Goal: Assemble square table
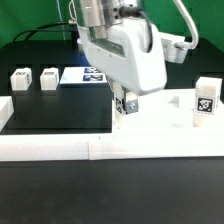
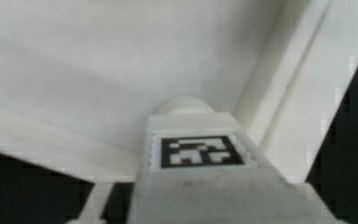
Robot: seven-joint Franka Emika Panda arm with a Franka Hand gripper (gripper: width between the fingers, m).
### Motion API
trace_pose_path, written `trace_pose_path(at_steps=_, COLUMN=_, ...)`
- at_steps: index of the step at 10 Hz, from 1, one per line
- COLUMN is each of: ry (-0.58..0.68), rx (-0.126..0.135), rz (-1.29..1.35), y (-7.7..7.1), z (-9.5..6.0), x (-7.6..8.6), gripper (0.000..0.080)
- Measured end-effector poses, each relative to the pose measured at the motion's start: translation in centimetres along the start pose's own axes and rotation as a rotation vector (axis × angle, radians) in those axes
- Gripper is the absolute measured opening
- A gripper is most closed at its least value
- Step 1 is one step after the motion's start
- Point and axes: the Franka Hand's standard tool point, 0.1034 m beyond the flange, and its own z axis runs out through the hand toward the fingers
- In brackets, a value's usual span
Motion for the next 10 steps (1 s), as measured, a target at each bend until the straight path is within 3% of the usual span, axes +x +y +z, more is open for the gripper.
trace_pose_path(at_steps=4, ry=-0.038, rx=0.017, rz=0.463, y=-0.47, z=0.07, x=-0.47, gripper=0.0284)
trace_pose_path(at_steps=8, ry=-0.031, rx=0.012, rz=0.596, y=-0.43, z=0.11, x=-0.65, gripper=0.0288)
trace_pose_path(at_steps=9, ry=-0.032, rx=0.011, rz=0.597, y=-0.38, z=0.16, x=-0.66, gripper=0.0345)
trace_pose_path(at_steps=10, ry=-0.032, rx=0.011, rz=0.595, y=-0.37, z=0.19, x=-0.65, gripper=0.0482)
